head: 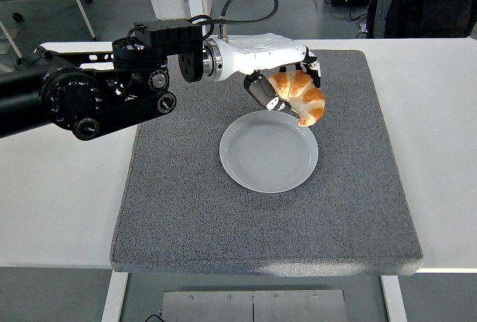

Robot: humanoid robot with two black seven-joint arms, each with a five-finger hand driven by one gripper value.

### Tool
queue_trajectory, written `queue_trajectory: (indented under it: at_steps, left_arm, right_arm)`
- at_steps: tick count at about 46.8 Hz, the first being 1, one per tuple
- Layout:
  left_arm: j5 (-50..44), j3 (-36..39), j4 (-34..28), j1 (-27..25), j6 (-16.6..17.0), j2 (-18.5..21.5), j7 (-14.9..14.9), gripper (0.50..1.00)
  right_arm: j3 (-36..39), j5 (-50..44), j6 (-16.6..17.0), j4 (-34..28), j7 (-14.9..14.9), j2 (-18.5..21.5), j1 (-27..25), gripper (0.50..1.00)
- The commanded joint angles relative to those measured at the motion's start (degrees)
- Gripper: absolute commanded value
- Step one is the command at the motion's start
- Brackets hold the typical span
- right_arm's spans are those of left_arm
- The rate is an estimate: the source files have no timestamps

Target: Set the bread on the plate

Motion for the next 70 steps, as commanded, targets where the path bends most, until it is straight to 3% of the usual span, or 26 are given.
queue_trajectory:
  at_steps: [1,21,46,70]
  left_arm:
    - [1.00,1.09,0.74,0.71,0.26,-0.69,-0.10,0.500]
    - [8.48,1.45,3.64,9.06,0.87,-1.48,-0.54,0.500]
    - [8.92,1.62,7.86,12.84,3.51,-5.26,-0.98,0.500]
    - [10.23,1.53,8.21,15.66,4.48,-5.26,-0.90,0.500]
  right_arm:
    - [0.00,0.07,0.00,0.00,0.00,0.00,0.00,1.000]
    - [0.00,0.07,0.00,0.00,0.00,0.00,0.00,1.000]
    - [0.00,0.07,0.00,0.00,0.00,0.00,0.00,1.000]
    - [0.00,-0.02,0.00,0.00,0.00,0.00,0.00,1.000]
